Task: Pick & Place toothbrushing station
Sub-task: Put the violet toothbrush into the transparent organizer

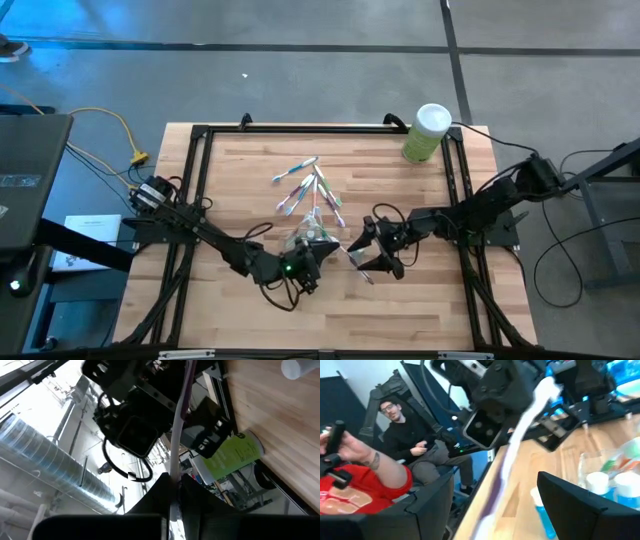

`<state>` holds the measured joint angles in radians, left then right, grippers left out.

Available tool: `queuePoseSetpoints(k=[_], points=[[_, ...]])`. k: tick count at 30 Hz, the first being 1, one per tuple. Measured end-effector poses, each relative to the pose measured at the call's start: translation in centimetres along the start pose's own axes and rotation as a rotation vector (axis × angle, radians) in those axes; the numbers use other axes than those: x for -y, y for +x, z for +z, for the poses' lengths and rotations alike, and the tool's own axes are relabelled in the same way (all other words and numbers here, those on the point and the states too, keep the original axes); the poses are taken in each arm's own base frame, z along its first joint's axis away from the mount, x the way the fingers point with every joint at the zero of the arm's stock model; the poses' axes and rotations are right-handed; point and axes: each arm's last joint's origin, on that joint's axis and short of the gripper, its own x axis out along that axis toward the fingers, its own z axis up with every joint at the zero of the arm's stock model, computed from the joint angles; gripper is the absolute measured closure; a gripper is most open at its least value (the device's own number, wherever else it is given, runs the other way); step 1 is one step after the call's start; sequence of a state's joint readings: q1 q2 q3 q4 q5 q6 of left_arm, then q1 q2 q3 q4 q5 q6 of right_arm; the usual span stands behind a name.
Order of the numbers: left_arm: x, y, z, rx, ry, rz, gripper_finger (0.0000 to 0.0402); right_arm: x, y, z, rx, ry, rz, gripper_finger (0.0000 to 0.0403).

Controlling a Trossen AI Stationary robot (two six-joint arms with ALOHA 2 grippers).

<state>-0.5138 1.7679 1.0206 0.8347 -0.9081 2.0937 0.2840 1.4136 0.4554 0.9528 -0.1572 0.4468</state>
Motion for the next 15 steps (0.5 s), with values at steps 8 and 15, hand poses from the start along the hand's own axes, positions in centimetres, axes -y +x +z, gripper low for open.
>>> queuePoseSetpoints(k=[8, 15], points=[[0.04, 0.09, -0.06, -0.001, 0.001, -0.001, 0.0390, -0.13, 0.80, 0.69, -0.033, 0.008, -0.008, 0.0181], [0.04, 0.10, -0.06, 0.000, 0.001, 0.000, 0.0390, -0.18, 0.89, 0.83, -0.030, 0.000, -0.007, 0.0261]])
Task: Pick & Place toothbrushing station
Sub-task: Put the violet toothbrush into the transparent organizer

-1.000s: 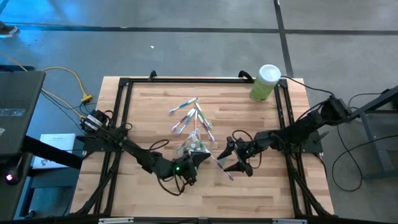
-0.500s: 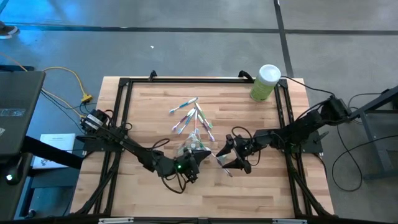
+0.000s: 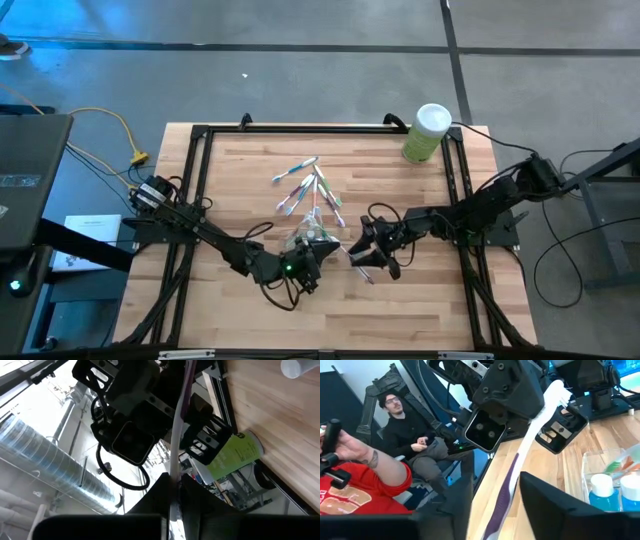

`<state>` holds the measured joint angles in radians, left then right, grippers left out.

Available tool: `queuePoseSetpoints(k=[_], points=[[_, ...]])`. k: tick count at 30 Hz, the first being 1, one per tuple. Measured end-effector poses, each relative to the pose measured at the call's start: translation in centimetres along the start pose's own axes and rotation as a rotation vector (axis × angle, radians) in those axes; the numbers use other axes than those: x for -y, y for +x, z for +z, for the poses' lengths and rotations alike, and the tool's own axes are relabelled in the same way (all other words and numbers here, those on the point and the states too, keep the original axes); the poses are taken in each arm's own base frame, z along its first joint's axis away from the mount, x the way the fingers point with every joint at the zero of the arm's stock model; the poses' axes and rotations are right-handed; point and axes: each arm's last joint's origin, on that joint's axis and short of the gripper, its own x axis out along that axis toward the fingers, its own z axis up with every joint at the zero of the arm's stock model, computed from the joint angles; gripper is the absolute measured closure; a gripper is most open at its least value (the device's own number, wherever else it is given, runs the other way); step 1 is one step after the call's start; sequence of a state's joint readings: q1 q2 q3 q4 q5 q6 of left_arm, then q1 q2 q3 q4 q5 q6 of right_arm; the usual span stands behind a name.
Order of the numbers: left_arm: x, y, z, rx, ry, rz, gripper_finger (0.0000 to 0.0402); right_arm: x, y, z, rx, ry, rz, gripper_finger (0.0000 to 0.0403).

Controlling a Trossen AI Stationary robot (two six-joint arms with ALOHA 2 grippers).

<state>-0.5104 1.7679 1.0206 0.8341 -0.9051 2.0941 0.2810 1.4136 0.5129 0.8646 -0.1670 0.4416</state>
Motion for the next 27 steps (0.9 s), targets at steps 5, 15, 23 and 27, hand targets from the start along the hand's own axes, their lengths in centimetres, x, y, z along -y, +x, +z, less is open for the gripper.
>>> queuePoseSetpoints(k=[5, 15, 23, 27], points=[[0.1, 0.3, -0.3, -0.007, 0.000, -0.003, 0.0390, 0.1, 0.0, 0.0, 0.002, 0.000, -0.013, 0.0315], [0.3, 0.6, -0.5, -0.014, 0.006, -0.007, 0.0390, 0.7, -0.1, 0.0, -0.020, -0.039, -0.025, 0.0388], [0.3, 0.7, -0.4, 0.025, -0.131, 0.012, 0.0360, 1.1, -0.2, 0.1, -0.029, -0.045, -0.029, 0.0388], [0.1, 0.4, -0.2, 0.037, -0.177, 0.018, 0.0343, 1.1, -0.2, 0.1, -0.031, -0.066, -0.029, 0.0388]])
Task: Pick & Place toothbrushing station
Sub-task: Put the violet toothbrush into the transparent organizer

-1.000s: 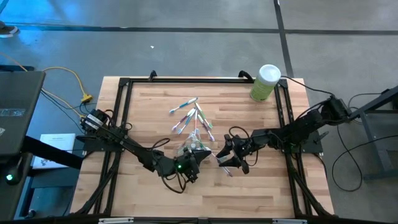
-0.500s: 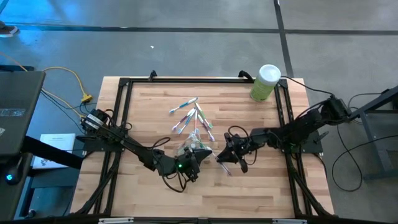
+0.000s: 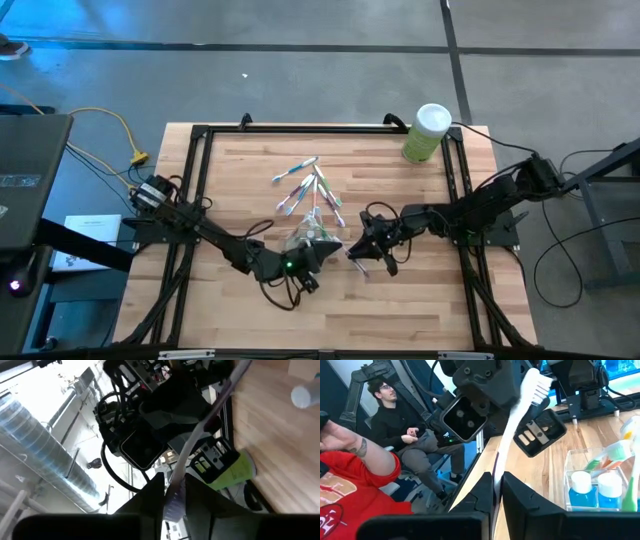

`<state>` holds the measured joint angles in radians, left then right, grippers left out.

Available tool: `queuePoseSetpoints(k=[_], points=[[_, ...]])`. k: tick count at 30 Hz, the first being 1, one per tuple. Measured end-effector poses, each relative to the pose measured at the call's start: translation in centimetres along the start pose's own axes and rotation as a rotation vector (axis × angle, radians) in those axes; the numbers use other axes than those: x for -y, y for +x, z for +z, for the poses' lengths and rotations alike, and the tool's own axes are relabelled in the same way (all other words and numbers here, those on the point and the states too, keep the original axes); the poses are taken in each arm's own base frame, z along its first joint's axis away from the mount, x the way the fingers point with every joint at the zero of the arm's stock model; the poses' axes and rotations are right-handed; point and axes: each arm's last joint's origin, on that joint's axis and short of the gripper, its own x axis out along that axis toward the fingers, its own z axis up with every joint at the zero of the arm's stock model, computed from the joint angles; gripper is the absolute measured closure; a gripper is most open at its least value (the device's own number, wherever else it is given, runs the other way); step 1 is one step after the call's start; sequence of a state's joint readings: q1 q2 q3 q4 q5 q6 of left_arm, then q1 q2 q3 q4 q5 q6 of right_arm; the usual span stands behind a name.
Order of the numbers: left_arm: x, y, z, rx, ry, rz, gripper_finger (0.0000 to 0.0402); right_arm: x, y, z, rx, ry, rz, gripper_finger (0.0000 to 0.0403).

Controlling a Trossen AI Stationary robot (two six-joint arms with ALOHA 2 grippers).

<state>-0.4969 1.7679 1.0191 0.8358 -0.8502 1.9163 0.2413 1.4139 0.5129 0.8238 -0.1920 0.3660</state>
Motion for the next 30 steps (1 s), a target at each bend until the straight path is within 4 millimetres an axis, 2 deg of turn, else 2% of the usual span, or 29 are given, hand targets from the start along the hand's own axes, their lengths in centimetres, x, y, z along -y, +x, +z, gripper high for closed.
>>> queuePoseSetpoints(k=[9, 14, 18, 20, 22, 25, 30], points=[[-0.6, -1.0, 0.9, 0.063, -0.279, 0.031, 0.0339, -0.1, 0.0, 0.2, 0.026, -0.032, -0.001, 0.0390], [-1.5, -2.4, 1.4, -0.011, -0.468, 0.058, 0.0338, -0.2, -0.2, 0.7, 0.057, -0.074, -0.012, 0.0390], [-2.9, -4.0, 1.4, -0.142, -0.769, 0.122, 0.0338, -0.2, -0.4, 1.3, 0.117, -0.164, -0.067, 0.0390], [-3.7, -4.6, 0.8, -0.220, -0.968, 0.174, 0.0338, -0.3, -0.5, 1.7, 0.152, -0.259, -0.083, 0.0390], [-4.3, -4.9, 0.0, -0.288, -1.087, 0.215, 0.0338, -0.4, -0.4, 1.8, 0.176, -0.379, -0.086, 0.0390], [-4.6, -5.2, -0.7, -0.349, -1.118, 0.230, 0.0338, -0.2, 0.1, 1.7, 0.236, -0.488, -0.086, 0.0390], [-4.8, -5.3, -0.9, -0.345, -1.132, 0.237, 0.0338, 0.6, 1.2, 0.6, 0.341, -0.553, -0.129, 0.0390]])
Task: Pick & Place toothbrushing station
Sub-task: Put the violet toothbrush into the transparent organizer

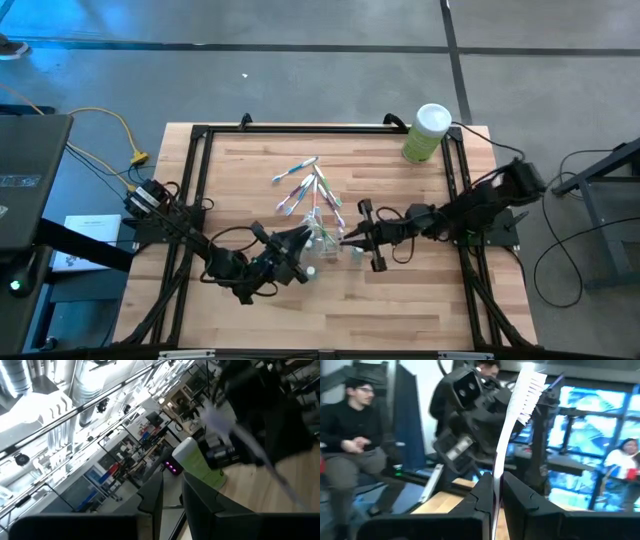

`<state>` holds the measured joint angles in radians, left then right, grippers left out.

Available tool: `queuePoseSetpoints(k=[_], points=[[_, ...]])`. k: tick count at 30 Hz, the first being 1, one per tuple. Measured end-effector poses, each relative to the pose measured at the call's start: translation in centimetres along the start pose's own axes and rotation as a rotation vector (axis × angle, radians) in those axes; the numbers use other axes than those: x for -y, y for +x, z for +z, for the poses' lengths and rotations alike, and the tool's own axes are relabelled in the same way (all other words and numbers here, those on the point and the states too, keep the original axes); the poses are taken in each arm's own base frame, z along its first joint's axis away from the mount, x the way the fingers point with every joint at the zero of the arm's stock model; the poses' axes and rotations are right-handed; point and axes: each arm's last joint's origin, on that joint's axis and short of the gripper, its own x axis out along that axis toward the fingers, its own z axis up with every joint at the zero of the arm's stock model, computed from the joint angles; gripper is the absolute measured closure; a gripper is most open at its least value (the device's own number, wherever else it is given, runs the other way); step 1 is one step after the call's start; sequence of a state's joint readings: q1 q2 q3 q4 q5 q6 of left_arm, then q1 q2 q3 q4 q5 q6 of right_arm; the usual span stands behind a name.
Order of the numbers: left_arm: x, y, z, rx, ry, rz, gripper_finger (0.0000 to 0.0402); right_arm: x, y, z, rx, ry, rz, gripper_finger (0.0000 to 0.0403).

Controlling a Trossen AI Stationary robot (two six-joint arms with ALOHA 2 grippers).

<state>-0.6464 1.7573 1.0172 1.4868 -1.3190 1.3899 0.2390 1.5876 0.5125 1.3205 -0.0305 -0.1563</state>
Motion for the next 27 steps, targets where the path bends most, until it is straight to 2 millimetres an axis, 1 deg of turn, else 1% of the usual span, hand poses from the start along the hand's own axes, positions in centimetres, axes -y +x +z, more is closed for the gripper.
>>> queuePoseSetpoints(k=[4, 6, 10, 13, 16, 20, 27], points=[[-0.1, 0.2, 0.0, 0.001, 0.006, 0.004, 0.0338, 0.5, 0.4, -2.4, 0.008, -0.008, -0.045, 0.0390], [-0.1, 0.4, -0.1, -0.004, 0.003, 0.010, 0.0338, 1.0, 0.5, -3.5, -0.024, -0.009, -0.083, 0.0389], [-0.1, 0.4, -0.1, -0.008, 0.003, 0.011, 0.0338, 1.9, 1.0, -4.9, -0.064, 0.010, -0.146, 0.0390], [-0.1, 0.4, -0.1, -0.014, 0.004, 0.011, 0.0338, 2.3, 1.0, -5.5, -0.086, 0.017, -0.167, 0.0390], [-0.1, 0.4, -0.2, -0.023, 0.004, 0.013, 0.0338, 2.4, 1.0, -6.0, -0.102, 0.071, -0.205, 0.0390], [-0.1, 0.4, -0.3, -0.029, -0.001, 0.014, 0.0338, 1.7, 1.0, -6.5, -0.159, 0.095, -0.234, 0.0390], [0.0, 0.7, -0.6, -0.040, 0.001, 0.022, 0.0338, 0.2, 1.0, -6.8, -0.216, 0.094, -0.279, 0.0390]])
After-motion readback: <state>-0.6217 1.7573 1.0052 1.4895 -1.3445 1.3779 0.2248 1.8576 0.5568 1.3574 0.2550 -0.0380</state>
